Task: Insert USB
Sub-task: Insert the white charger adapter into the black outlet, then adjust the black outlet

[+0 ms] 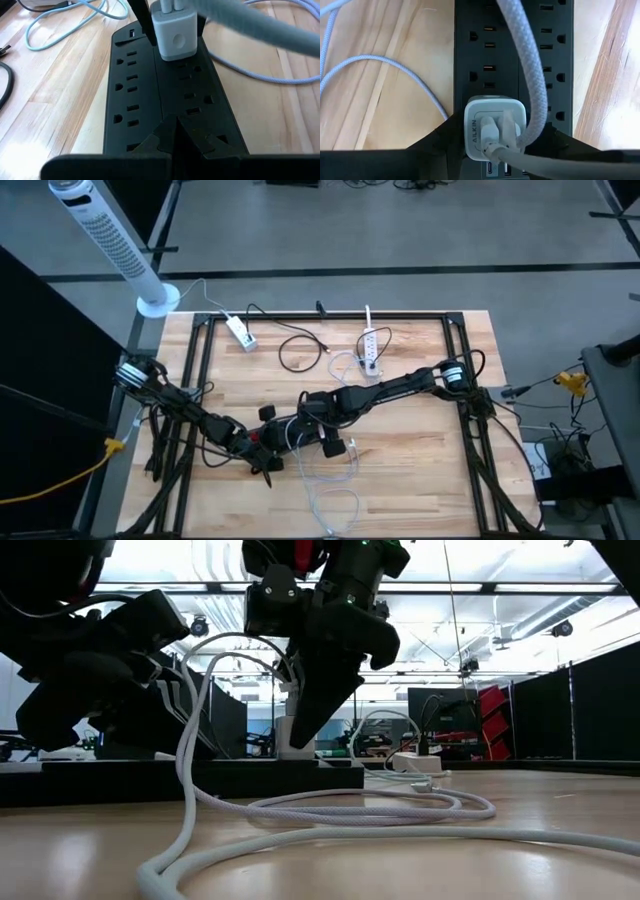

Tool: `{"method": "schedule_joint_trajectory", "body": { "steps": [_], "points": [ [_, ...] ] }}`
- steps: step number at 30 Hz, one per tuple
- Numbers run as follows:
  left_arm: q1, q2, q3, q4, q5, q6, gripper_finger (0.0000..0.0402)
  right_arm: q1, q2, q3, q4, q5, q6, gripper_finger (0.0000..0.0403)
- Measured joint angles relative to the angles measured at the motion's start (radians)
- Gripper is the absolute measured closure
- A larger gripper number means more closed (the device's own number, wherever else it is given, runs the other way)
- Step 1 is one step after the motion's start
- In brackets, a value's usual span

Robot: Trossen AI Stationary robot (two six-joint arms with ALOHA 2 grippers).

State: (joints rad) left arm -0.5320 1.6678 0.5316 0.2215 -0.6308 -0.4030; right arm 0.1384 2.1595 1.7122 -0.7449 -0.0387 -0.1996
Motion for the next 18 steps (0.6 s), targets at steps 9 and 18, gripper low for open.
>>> {"method": "schedule_joint_trajectory", "body": {
  "steps": [9, 18],
  "points": [
    [-0.003, -0.052, 0.002, -0.094, 0.042, -0.061, 0.0402, 0.008, -0.119, -0.009, -0.137, -0.021, 0.128, 0.0189],
    [-0.058, -0.111, 0.002, -0.258, 0.049, -0.250, 0.0402, 0.023, -0.280, -0.009, -0.276, 0.089, 0.230, 0.0075]
  ]
}}
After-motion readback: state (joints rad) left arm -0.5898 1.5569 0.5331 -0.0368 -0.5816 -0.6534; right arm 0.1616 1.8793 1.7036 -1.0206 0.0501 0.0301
